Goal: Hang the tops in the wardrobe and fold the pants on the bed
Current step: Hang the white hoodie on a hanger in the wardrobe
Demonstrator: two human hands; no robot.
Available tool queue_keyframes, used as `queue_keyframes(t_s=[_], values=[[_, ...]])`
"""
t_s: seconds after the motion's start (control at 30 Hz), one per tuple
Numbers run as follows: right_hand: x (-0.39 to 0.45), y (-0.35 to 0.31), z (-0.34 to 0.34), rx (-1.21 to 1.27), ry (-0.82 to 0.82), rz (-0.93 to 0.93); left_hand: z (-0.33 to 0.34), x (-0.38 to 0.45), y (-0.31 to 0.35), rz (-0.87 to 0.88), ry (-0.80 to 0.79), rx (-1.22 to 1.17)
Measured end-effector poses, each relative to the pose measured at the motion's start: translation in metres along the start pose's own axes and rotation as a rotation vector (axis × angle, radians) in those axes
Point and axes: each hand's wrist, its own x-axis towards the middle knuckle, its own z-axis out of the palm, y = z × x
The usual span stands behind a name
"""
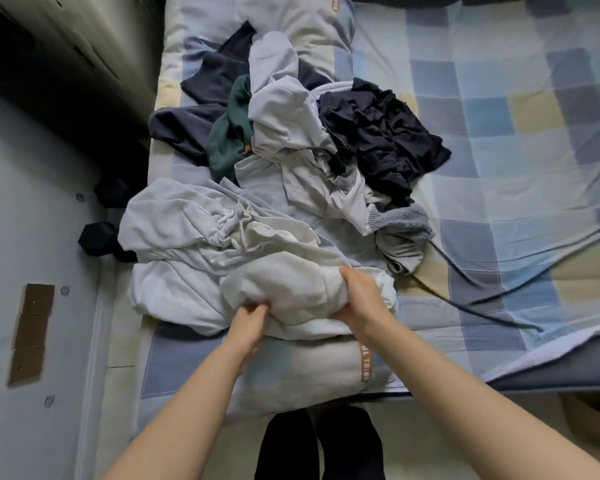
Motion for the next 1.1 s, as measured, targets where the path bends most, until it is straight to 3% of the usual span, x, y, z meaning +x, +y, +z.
queue_keyframes(t_s=[0.13,0.2,0.33,0.47,0.6,0.83,0.9,0.97,1.03,1.1], values=[[-0.068,-0.042,0.012,0.143,-0.077,-0.059,-0.012,-0.029,0.010,0.169,0.046,-0.116],[-0.097,-0.061,0.019,0.185,-0.113,-0.075,-0.020,-0.045,0.015,0.276,0.160,-0.115],[-0.147,-0.092,0.028,0.248,-0.138,-0.091,-0.043,-0.077,0.031,0.265,0.398,-0.025],[-0.190,-0.115,0.041,0.248,-0.164,-0.146,-0.054,-0.092,0.042,0.482,0.235,0.272],[-0.229,-0.135,0.046,0.294,-0.163,-0.218,-0.034,-0.112,0.063,0.582,0.139,0.295],[-0.288,-0.175,0.035,0.426,-0.133,-0.331,-0.015,-0.152,0.088,0.787,0.184,0.340],[-0.305,-0.189,0.031,0.468,-0.161,-0.372,-0.016,-0.159,0.093,0.736,0.221,0.319],[-0.322,-0.202,0.027,0.500,-0.173,-0.415,-0.018,-0.163,0.096,0.567,0.172,0.123],[-0.339,-0.212,0.024,0.531,-0.184,-0.467,-0.017,-0.180,0.097,0.331,0.051,-0.123],[-0.352,-0.219,0.022,0.544,-0.191,-0.514,-0.013,-0.197,0.098,0.264,-0.132,-0.287]])
